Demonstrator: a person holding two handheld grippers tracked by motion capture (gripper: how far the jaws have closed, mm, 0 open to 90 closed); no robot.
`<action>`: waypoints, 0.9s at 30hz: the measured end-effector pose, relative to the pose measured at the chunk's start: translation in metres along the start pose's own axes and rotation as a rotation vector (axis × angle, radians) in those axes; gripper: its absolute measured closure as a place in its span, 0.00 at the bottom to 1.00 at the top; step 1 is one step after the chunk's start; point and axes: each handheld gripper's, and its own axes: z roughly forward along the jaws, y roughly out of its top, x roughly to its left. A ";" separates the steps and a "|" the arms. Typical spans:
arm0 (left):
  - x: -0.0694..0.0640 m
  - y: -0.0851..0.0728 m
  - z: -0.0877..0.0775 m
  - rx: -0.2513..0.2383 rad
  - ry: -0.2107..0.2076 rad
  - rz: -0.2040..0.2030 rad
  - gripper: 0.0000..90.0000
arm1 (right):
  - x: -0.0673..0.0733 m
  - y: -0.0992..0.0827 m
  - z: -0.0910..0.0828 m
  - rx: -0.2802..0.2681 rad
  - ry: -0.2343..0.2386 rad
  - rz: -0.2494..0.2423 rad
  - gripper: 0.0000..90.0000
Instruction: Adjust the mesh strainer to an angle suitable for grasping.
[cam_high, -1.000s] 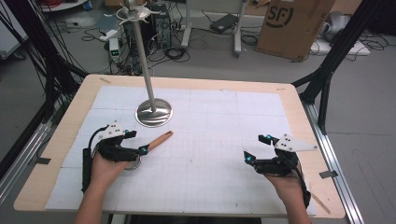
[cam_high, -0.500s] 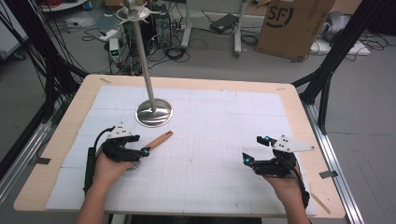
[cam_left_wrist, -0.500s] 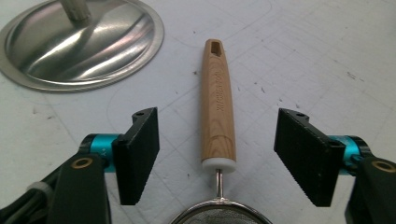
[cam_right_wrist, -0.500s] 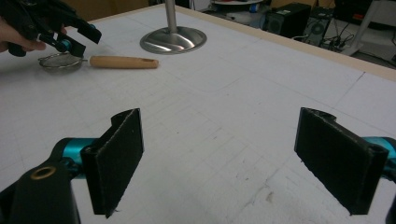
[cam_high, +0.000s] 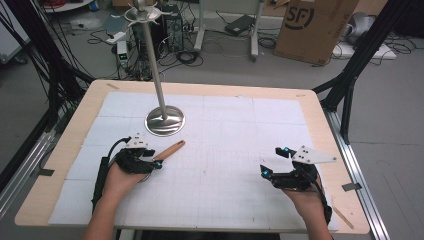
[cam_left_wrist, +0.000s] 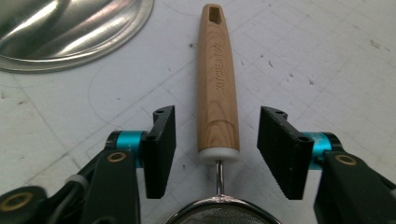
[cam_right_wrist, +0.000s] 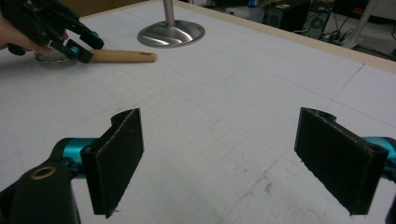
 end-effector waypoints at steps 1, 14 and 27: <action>-0.001 0.000 0.001 0.006 0.000 0.005 0.56 | 0.000 0.000 0.000 0.002 -0.001 -0.001 0.16; -0.014 0.006 0.005 0.070 0.027 0.105 0.75 | -0.001 -0.001 0.000 0.003 -0.008 0.009 0.16; -0.027 0.012 0.005 0.104 0.018 0.170 0.78 | 0.000 -0.001 0.001 0.006 -0.004 0.008 0.16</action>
